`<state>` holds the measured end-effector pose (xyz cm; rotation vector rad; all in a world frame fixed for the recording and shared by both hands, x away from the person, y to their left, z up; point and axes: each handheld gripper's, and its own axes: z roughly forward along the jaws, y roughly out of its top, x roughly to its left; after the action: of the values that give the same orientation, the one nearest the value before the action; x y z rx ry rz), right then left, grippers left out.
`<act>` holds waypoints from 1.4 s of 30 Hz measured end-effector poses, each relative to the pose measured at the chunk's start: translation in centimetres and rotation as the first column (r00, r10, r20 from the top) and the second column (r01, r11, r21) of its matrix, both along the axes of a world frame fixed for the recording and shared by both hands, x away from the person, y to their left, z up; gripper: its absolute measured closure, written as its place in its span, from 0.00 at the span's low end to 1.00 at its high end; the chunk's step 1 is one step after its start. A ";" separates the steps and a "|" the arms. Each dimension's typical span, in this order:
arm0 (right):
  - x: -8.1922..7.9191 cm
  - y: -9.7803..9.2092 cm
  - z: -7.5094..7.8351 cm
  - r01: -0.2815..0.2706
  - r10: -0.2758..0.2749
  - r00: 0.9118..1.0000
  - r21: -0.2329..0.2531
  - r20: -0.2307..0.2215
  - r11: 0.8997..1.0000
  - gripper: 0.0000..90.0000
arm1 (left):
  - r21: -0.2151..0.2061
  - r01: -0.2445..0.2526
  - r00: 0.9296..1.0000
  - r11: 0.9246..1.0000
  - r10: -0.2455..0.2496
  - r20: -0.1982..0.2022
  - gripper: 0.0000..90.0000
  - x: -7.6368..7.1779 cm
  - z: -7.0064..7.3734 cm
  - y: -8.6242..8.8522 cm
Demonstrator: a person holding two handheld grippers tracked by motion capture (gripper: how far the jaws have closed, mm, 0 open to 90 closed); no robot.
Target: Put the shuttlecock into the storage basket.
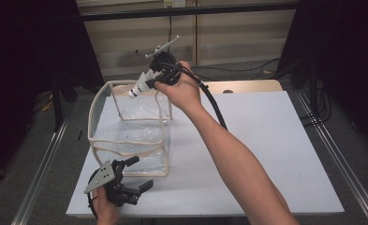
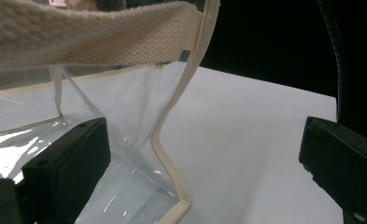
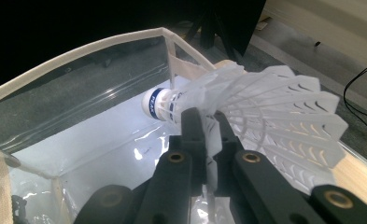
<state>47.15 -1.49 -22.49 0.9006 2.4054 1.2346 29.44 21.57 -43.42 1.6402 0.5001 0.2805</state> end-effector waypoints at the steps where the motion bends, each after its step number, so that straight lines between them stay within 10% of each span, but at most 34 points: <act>1: 0.0 0.0 0.0 0.000 0.000 1.000 -0.002 0.000 1.000 0.97 | -0.003 0.000 1.000 1.000 0.000 -0.001 0.03 0.0 0.0 0.0; 42: 0.6 3.2 -1.8 -0.027 0.027 1.000 -0.035 -0.002 0.999 0.97 | 0.003 0.006 1.000 1.000 -0.006 0.000 0.03 0.0 0.0 0.0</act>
<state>47.72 1.71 -24.33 0.8627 2.4404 1.1973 29.41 21.56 -43.46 1.6444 0.4956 0.2767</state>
